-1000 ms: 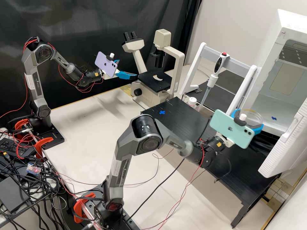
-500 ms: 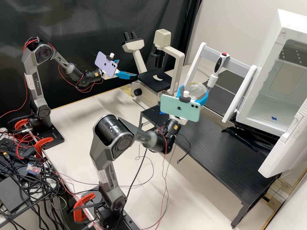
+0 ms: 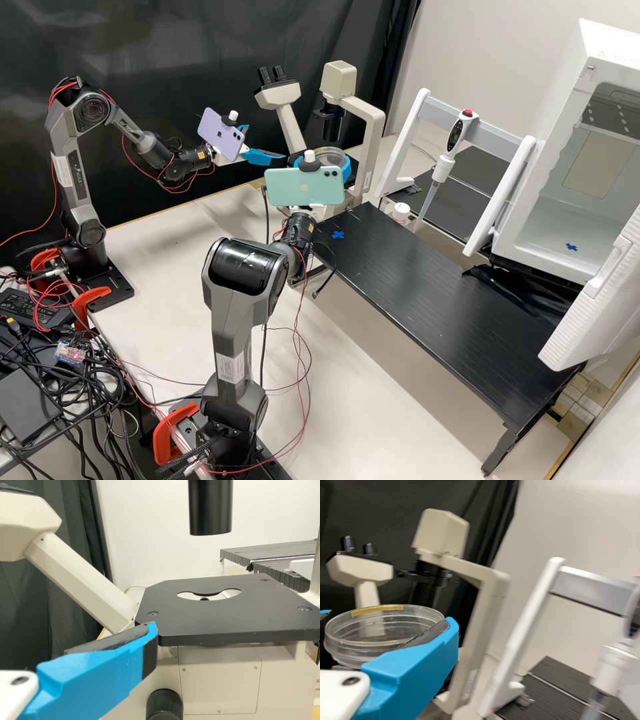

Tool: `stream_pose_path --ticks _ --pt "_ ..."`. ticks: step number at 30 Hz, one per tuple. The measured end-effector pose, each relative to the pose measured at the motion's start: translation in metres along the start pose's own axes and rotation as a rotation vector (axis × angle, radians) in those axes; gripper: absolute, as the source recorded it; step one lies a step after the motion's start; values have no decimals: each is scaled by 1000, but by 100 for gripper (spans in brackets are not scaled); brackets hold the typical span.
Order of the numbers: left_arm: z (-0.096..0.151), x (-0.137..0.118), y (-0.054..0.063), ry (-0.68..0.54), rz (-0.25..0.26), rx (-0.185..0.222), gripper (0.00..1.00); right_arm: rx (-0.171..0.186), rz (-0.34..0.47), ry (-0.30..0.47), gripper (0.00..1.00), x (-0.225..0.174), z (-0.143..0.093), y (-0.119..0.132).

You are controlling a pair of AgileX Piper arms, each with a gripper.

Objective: Move the petri dish to the microscope

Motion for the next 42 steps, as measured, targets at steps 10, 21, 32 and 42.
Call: stream_pose_path --ticks 10,21,32,42 --pt "0 0 0 0 0 0 100 -23 -133 -25 0 45 -12 -40" --pt "0 0 0 0 0 0 100 22 -214 -135 0 91 16 -66" --pt "0 0 0 0 0 0 100 148 -225 -184 0 118 23 -64" --pt "0 0 0 0 0 0 100 200 -283 -183 0 148 12 -74"
